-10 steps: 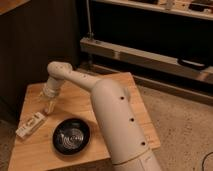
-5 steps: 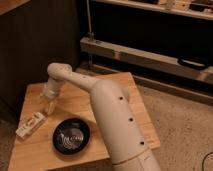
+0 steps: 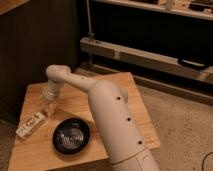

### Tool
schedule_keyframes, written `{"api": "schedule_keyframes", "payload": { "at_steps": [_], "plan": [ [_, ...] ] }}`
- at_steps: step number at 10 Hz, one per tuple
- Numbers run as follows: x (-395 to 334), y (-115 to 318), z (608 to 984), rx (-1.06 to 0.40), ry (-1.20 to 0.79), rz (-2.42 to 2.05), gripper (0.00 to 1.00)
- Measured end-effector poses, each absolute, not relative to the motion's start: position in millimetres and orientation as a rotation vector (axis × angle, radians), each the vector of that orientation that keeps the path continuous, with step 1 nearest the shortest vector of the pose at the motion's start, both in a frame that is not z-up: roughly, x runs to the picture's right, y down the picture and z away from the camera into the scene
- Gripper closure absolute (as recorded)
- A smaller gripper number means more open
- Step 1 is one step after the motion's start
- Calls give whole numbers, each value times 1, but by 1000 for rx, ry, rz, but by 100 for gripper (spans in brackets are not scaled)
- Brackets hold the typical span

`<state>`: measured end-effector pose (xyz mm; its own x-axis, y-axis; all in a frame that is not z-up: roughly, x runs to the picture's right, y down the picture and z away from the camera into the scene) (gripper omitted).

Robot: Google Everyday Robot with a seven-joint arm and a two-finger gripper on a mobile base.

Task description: Place the bottle in the ceramic bowl

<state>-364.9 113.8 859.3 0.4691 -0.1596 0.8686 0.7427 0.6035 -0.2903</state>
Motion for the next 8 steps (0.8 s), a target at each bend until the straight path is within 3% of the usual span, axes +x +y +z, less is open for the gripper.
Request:
{"api": "schedule_keyframes", "payload": {
  "at_steps": [8],
  "plan": [
    [-370, 123, 866, -767, -917, -627, 35]
  ]
}}
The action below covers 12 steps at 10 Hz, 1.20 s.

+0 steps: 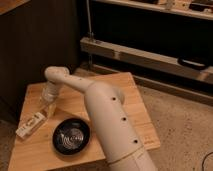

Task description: Place the bottle in the ceramic bowl

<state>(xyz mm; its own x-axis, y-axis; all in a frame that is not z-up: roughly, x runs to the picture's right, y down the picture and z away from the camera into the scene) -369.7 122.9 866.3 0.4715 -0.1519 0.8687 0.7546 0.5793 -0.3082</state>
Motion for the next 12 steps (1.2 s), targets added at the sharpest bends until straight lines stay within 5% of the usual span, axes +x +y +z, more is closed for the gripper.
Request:
{"api": "schedule_keyframes", "payload": {
  "at_steps": [6, 12],
  "plan": [
    [-369, 123, 866, -783, -930, -629, 37],
    [-372, 126, 863, -791, -935, -669, 95]
  ]
}}
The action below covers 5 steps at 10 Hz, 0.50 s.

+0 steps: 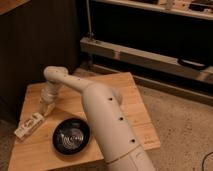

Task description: Place the bottle in the ceramic bowl

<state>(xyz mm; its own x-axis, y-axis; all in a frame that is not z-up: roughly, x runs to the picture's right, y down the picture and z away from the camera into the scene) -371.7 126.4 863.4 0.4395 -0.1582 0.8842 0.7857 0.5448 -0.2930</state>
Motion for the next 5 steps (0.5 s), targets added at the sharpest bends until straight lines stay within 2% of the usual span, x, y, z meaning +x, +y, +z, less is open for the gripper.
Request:
{"api": "schedule_keyframes", "payload": {
  "at_steps": [1, 5],
  "plan": [
    [-372, 127, 863, -794, -934, -679, 100],
    [-375, 130, 861, -804, -940, -702, 100]
  ]
}}
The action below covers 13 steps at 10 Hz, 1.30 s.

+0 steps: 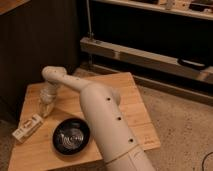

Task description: Place the bottle in the ceramic bowl

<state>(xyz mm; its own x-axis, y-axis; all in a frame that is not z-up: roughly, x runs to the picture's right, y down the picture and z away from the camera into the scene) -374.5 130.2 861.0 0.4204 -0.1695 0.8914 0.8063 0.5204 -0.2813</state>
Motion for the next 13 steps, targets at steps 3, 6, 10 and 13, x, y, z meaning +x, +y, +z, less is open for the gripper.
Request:
{"api": "schedule_keyframes", "payload": {
  "at_steps": [3, 6, 10, 13],
  "plan": [
    [-375, 130, 860, -807, -948, -709, 100],
    [-375, 128, 858, -808, -965, -713, 95],
    [-373, 126, 857, -813, -989, -708, 53],
    [-372, 126, 857, -816, -1000, -708, 26]
  ]
}}
